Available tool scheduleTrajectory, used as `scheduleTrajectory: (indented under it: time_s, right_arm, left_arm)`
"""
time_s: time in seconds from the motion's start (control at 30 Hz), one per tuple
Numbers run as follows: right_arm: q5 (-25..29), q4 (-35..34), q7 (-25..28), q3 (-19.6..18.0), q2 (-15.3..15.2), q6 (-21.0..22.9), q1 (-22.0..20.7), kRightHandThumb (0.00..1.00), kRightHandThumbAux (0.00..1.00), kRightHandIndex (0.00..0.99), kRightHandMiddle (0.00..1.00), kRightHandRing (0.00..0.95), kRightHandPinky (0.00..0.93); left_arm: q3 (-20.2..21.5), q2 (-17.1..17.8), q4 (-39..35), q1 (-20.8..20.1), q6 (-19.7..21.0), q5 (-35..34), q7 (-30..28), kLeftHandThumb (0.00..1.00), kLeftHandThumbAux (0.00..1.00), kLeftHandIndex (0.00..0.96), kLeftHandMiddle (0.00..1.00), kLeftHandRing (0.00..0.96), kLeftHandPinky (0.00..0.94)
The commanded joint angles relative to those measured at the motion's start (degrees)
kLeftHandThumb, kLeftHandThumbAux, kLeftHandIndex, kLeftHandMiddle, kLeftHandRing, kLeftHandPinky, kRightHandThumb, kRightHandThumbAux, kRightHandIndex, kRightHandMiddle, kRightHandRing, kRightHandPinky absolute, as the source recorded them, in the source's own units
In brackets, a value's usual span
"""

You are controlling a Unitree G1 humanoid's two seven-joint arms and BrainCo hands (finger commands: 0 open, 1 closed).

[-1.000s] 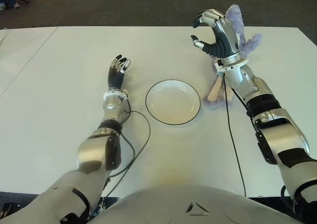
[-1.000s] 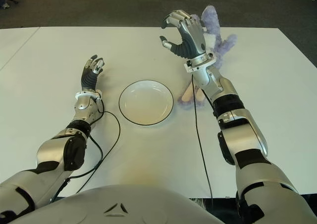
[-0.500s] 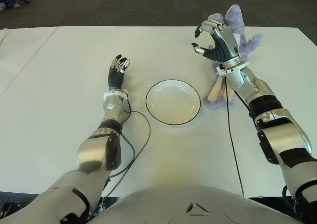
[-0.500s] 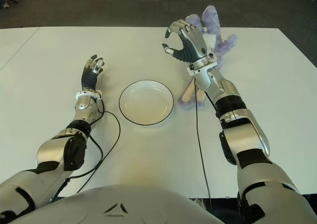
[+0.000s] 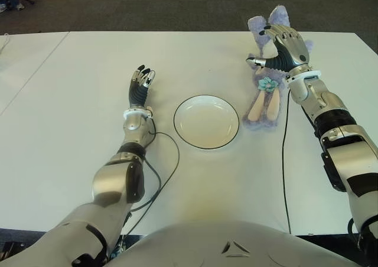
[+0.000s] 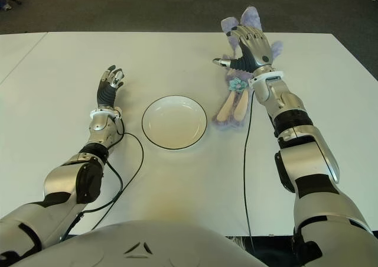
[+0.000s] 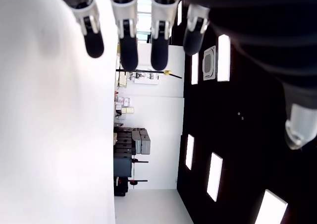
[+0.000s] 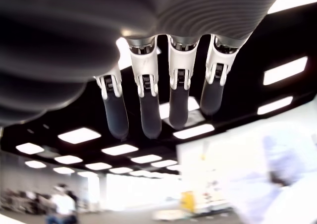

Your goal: Put the doll into the plate.

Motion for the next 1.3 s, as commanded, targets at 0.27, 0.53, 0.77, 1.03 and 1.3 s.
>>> scheduleTrajectory:
  time_s: [0.27,0.53,0.77,1.03,1.3]
  right_arm:
    - [6.4,12.1,0.8,-4.1,-1.1,4.8,-1.2,0.134,0.21,0.0,0.0,0.0,0.0]
    - [8.8,14.5,0.0,-5.7,-2.7,5.9,0.3,0.14,0.201,0.0,0.0,0.0,0.0]
    - [9.7,15.3,1.2,-5.9,-3.4,7.6,0.8,0.167,0.23,0.0,0.0,0.0,0.0]
    - [12.0,15.8,1.9,-6.8,-3.2,8.7,2.4,0.181,0.28,0.0,0.0,0.0,0.0]
    - [12.9,16.0,1.3,-6.8,-2.2,8.9,4.3,0.161,0.316,0.0,0.0,0.0,0.0]
  left_arm:
    - [0.3,-3.4,6.8,11.0,6.6,-0.5,-0.4,0.0,0.484,0.135,0.191,0.18,0.152]
    - [-0.1,-3.1,6.7,10.7,7.0,-0.2,-0.3,0.0,0.484,0.125,0.177,0.163,0.116]
    - [-0.2,-3.0,6.8,10.9,7.0,-0.1,-0.3,0.0,0.482,0.133,0.175,0.16,0.15]
    - [-0.6,-2.7,6.8,11.0,7.0,0.4,-0.4,0.0,0.482,0.12,0.165,0.14,0.081]
    - [-0.5,-2.5,6.8,10.9,7.3,0.3,-0.5,0.0,0.483,0.11,0.156,0.137,0.125]
